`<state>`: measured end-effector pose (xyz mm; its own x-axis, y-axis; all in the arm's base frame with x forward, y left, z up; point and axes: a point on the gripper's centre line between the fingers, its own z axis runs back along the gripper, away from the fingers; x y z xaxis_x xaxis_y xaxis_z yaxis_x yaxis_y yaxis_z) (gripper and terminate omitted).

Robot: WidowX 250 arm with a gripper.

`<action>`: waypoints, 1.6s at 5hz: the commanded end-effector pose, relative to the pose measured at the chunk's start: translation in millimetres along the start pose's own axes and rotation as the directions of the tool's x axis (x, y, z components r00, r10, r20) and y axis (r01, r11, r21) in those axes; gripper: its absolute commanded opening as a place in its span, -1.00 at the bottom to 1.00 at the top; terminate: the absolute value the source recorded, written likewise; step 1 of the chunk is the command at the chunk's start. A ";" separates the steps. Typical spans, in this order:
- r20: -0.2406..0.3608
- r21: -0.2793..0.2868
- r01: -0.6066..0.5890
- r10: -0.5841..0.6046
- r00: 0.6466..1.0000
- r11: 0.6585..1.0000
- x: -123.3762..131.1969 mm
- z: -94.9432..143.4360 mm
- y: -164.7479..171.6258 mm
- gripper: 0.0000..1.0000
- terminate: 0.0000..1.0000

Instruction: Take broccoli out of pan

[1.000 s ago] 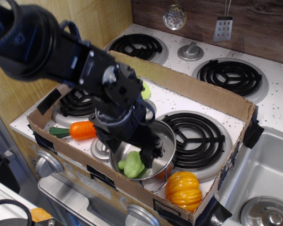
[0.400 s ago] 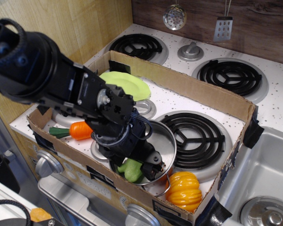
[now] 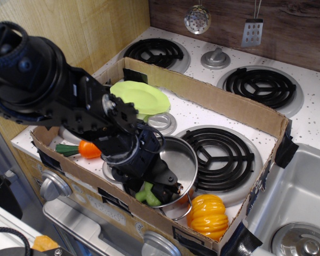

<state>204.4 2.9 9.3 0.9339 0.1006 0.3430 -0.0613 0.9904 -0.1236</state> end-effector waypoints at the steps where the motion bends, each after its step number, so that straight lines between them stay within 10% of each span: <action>1: 0.015 0.013 -0.001 0.000 1.000 1.000 9.3 7.4 1.6 -1.00 -1.00; 4: -0.056 0.020 -0.189 0.190 0.980 0.982 68.4 74.6 -3.4 -1.00 -1.00; 8: 0.199 0.335 0.099 -0.173 0.965 0.937 105.3 59.1 103.9 -1.00 -1.00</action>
<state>267.5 120.7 69.1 0.8656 -0.0646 0.4966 -0.0533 0.9741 0.2196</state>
